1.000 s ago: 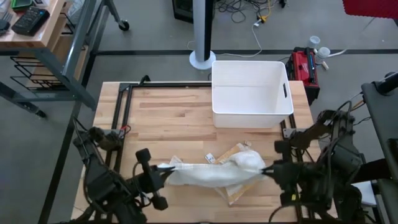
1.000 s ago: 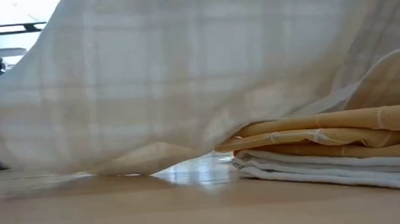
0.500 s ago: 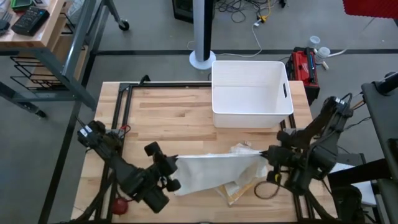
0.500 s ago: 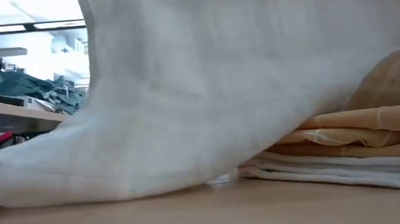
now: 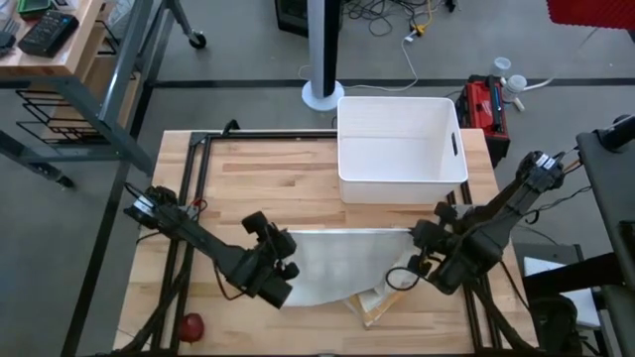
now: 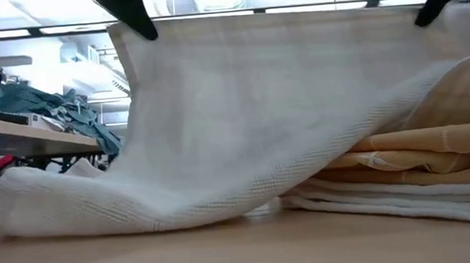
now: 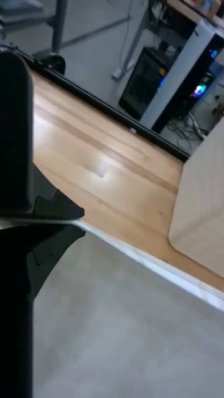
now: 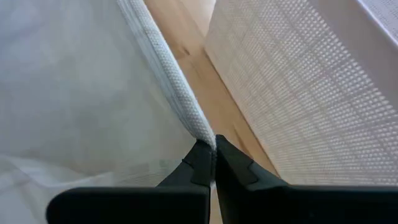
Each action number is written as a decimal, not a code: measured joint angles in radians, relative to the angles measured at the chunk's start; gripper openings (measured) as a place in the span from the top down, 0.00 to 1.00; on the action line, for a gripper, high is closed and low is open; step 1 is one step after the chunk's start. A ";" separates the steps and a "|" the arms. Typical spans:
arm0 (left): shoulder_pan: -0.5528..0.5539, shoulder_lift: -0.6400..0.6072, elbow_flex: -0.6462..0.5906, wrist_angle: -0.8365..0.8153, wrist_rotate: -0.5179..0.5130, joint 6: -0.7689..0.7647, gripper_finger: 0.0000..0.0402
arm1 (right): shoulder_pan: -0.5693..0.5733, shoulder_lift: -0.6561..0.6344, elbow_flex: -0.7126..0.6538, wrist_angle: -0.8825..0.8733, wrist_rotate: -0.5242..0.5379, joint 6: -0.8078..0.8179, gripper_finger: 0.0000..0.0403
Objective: Fold towel
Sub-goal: Fold the white checkered towel
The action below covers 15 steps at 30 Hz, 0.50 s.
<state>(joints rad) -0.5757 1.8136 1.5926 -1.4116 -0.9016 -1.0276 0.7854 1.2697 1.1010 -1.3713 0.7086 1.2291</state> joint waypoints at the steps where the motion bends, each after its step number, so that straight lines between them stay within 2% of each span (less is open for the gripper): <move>1: 0.007 0.001 -0.004 -0.004 0.000 0.000 1.00 | -0.010 0.000 -0.006 0.005 0.006 -0.006 1.00; 6: 0.014 0.001 0.025 -0.124 -0.035 -0.057 1.00 | -0.025 0.000 0.002 0.001 0.044 -0.031 1.00; 15: -0.055 -0.032 0.212 -0.180 0.006 -0.027 1.00 | -0.007 0.002 0.176 -0.014 0.005 -0.119 1.00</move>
<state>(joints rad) -0.6306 1.7816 1.8043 -1.5915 -0.8955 -1.0547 0.7787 1.2713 1.2773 -1.3850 0.7141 1.1103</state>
